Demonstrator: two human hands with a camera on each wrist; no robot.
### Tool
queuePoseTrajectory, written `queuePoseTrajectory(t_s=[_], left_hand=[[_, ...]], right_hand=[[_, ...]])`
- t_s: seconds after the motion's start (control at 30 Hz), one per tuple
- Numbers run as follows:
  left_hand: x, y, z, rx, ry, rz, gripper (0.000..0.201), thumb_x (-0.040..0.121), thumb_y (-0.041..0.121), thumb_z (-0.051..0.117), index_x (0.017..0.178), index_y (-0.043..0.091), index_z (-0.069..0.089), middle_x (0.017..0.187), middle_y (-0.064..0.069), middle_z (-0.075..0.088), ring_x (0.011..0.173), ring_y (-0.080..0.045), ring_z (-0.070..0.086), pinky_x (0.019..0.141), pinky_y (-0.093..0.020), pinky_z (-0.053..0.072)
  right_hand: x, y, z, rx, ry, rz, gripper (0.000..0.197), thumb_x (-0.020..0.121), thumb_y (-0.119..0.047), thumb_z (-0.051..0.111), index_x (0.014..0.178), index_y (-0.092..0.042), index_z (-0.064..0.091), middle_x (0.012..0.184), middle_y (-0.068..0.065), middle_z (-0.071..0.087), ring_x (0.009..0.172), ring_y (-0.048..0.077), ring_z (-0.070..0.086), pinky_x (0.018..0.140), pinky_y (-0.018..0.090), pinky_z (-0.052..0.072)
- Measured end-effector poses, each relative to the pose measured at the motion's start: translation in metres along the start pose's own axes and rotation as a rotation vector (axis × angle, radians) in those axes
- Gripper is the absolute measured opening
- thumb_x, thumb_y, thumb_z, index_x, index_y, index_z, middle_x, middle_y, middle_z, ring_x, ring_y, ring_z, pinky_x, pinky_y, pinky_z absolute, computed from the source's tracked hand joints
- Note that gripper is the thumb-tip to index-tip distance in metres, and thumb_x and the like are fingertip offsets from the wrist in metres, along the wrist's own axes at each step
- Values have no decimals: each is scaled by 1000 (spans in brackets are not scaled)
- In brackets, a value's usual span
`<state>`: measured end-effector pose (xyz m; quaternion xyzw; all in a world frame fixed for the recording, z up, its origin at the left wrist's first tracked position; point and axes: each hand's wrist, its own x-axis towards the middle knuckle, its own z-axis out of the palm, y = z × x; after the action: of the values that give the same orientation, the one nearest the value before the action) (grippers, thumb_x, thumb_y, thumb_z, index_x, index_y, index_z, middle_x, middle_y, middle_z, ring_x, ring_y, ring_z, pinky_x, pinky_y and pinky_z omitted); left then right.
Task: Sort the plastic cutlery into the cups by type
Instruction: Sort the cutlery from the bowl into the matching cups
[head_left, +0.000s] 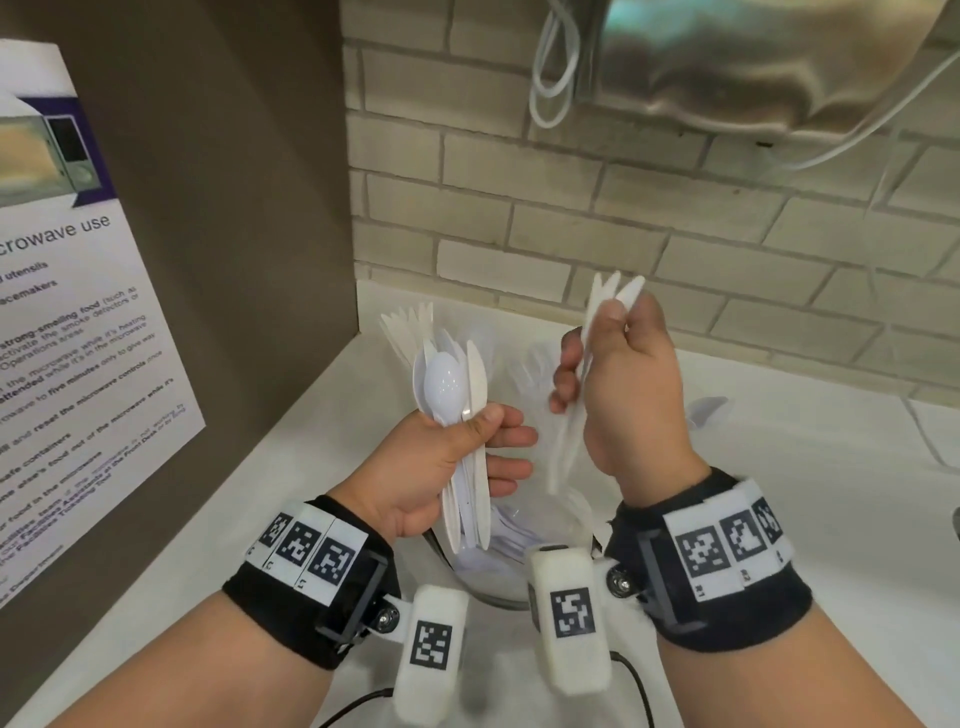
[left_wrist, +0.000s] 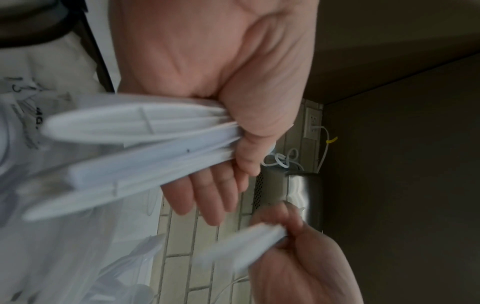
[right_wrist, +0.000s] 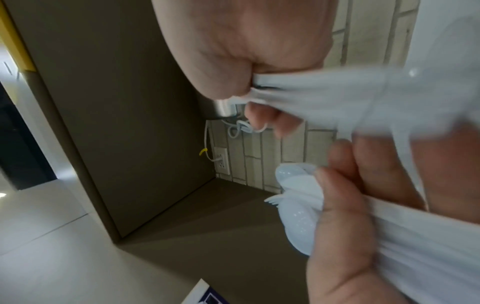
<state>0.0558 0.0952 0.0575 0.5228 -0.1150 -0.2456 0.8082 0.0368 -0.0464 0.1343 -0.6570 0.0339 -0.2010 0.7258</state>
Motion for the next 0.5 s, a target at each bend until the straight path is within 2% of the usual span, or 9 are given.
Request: queuePoseTrajectory(t_s=[0.07,0.1,0.17,0.2,0.27,0.33,0.37,0.43,0.5], left_hand=[[0,-1,-1,-2,-11,17,23,86,28,60,94,10,71,80,-5,71,61,-18,64,59,-30,54],[0,-1,-1,-17,-34,33,22,85,29,63,94,11,73,74,-3,67,56,-16,58,57,-28,50],[1,-2,-2,-61,-121,50,21,80,32,72,93,16,75,68,-1,59,53,-11,48,55,-26,43],[2,-3,-2,-85,-173,49,22,76,34,77,92,18,75,67,-1,56,53,-10,46,56,-25,41],[3,-3,-3,-119,-254,40,28,69,38,82,87,19,71,67,0,52,54,-10,44,57,-24,40],[3,-2,-3,-117,-306,40,27,67,39,83,80,21,68,67,0,49,55,-9,43,57,-23,40],[3,-2,-2,-109,-318,41,26,67,39,83,78,21,67,67,0,48,56,-9,43,57,-23,40],[2,-2,-2,-106,-311,47,28,66,40,83,81,21,68,68,-1,48,57,-10,44,58,-24,41],[2,-3,-3,-91,-254,53,33,67,40,82,91,21,71,70,-3,53,59,-12,47,59,-25,44]], right_hand=[[-1,-1,-2,-225,-136,-43,18,100,-35,44,90,-22,53,57,-4,48,40,8,40,42,24,34],[-2,-2,-2,-347,-214,-70,16,95,-36,54,91,-21,58,59,-7,52,42,5,45,43,23,37],[-3,1,-2,-448,-295,-95,16,86,-28,70,96,-16,65,70,-8,63,52,4,63,52,21,51],[-2,4,-3,-455,-307,-87,18,83,-23,73,98,-15,66,76,-5,68,59,7,69,60,27,57],[1,9,-4,-512,-305,-77,18,81,-21,76,95,-13,67,79,5,73,66,19,73,73,43,60],[1,12,-3,-528,-307,-76,15,79,-21,77,86,-13,67,77,10,72,70,26,72,74,49,59],[0,13,-3,-514,-312,-71,12,79,-20,76,83,-14,67,77,10,72,72,28,72,72,48,59],[-1,14,-3,-460,-322,-42,7,84,-17,72,84,-15,65,76,10,70,74,31,70,59,34,58],[-3,11,-2,-355,-277,10,3,91,-15,63,92,-13,61,78,9,66,68,26,68,43,14,44]])
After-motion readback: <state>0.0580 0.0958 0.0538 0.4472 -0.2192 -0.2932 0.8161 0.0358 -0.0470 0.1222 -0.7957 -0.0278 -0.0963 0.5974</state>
